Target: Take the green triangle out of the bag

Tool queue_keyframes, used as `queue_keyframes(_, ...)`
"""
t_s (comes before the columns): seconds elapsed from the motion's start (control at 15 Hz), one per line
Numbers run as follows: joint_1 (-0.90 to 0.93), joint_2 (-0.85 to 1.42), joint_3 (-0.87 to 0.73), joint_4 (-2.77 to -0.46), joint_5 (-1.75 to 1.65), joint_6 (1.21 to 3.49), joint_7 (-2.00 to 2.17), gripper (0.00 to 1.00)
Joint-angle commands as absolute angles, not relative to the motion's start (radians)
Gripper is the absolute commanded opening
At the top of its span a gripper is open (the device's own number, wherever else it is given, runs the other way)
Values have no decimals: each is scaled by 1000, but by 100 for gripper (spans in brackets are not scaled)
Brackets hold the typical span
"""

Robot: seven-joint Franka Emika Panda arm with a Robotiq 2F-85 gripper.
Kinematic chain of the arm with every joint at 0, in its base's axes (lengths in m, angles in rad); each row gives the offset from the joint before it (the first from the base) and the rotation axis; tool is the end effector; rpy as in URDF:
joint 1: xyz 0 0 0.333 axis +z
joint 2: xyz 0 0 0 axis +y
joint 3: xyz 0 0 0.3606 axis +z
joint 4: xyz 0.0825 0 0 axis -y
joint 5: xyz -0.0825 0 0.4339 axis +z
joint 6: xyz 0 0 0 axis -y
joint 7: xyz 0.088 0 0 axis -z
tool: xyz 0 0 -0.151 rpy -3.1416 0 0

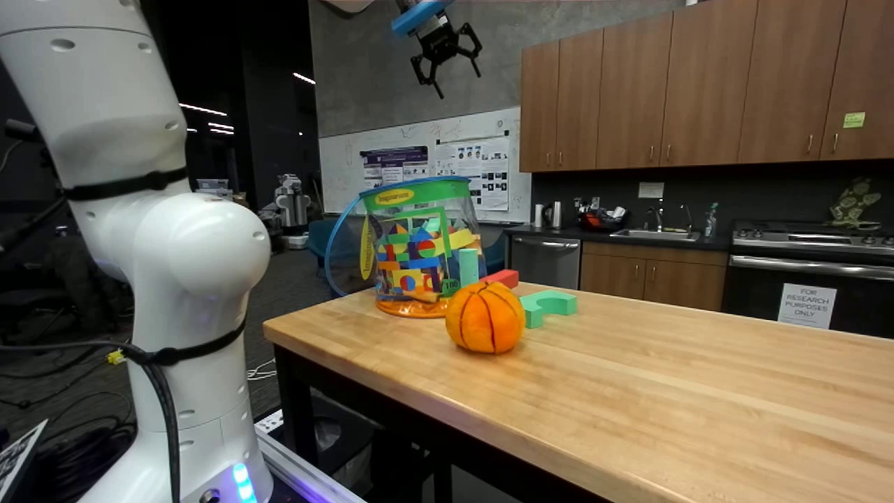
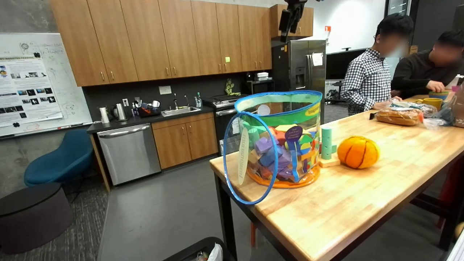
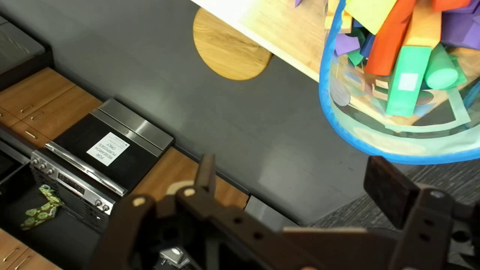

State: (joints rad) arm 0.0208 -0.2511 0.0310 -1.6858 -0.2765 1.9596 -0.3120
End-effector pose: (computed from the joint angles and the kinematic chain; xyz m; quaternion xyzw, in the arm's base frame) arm 0.5609 0.0028 0.7610 0.9370 0.1905 0.2364 0.1726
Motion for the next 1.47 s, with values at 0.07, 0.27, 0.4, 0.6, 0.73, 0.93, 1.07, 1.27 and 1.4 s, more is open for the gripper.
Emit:
queue_keyframes(0.07, 44, -180, 102, -1612, -322, 1944, -182, 100)
queue_keyframes(0.27, 66, -117, 153, -1538, -343, 1914, -83, 100)
queue_keyframes(0.4, 78, -84, 171, -1503, -362, 1898, -38, 100)
queue_keyframes(0.6, 86, -65, 170, -1472, -403, 1845, -49, 100)
queue_keyframes(0.73, 91, -78, 164, -1509, -383, 1879, -50, 100)
queue_keyframes(0.93, 89, -78, 157, -1501, -380, 1867, -55, 100)
queue_keyframes(1.07, 89, -81, 154, -1505, -360, 1862, -68, 100)
queue_keyframes(1.27, 88, -62, 147, -1506, -325, 1854, -88, 100)
queue_keyframes(1.4, 89, -33, 144, -1516, -299, 1863, -103, 100)
